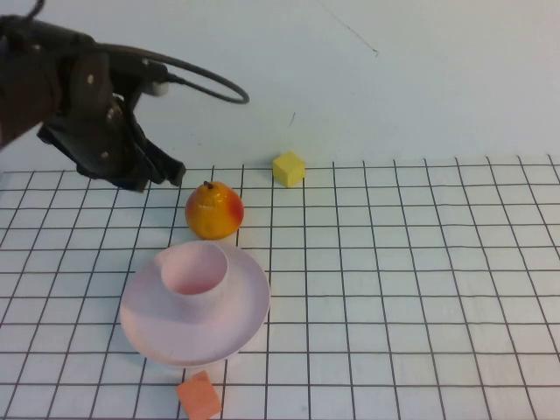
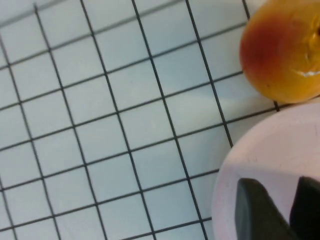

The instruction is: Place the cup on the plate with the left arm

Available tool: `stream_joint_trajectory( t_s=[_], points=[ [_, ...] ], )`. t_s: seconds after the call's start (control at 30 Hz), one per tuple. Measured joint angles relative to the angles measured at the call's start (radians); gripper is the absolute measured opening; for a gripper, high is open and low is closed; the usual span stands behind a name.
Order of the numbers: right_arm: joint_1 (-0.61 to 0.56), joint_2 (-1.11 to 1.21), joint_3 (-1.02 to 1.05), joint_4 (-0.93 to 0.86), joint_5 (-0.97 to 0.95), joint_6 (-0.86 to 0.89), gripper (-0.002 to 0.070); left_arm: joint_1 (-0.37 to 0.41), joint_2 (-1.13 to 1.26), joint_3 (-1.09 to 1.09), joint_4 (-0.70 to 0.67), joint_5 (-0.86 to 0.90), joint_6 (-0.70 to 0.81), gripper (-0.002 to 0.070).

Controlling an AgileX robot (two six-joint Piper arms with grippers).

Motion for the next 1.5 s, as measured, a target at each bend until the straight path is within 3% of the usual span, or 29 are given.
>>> stream_joint_trajectory(
  t_s=[0.1,0.27,0.63,0.97,1.5],
  points=[
    [0.0,0.0,0.0,0.0,0.0,0.0,-0.0002,0.0,-0.088,-0.008,0.033,-0.006,-0.04,0.006],
    [0.0,0.0,0.0,0.0,0.0,0.0,-0.0002,0.0,-0.264,0.005,0.049,-0.085,-0.137,0.0007],
    [0.0,0.0,0.0,0.0,0.0,0.0,-0.0002,0.0,-0.681,0.408,0.037,-0.464,-0.215,0.0],
    [0.0,0.0,0.0,0.0,0.0,0.0,-0.0002,0.0,-0.866,0.724,0.003,-0.477,-0.218,-0.0001],
    [0.0,0.0,0.0,0.0,0.0,0.0,-0.0002,0.0,-0.862,0.741,-0.003,-0.468,-0.218,-0.0001]
  ],
)
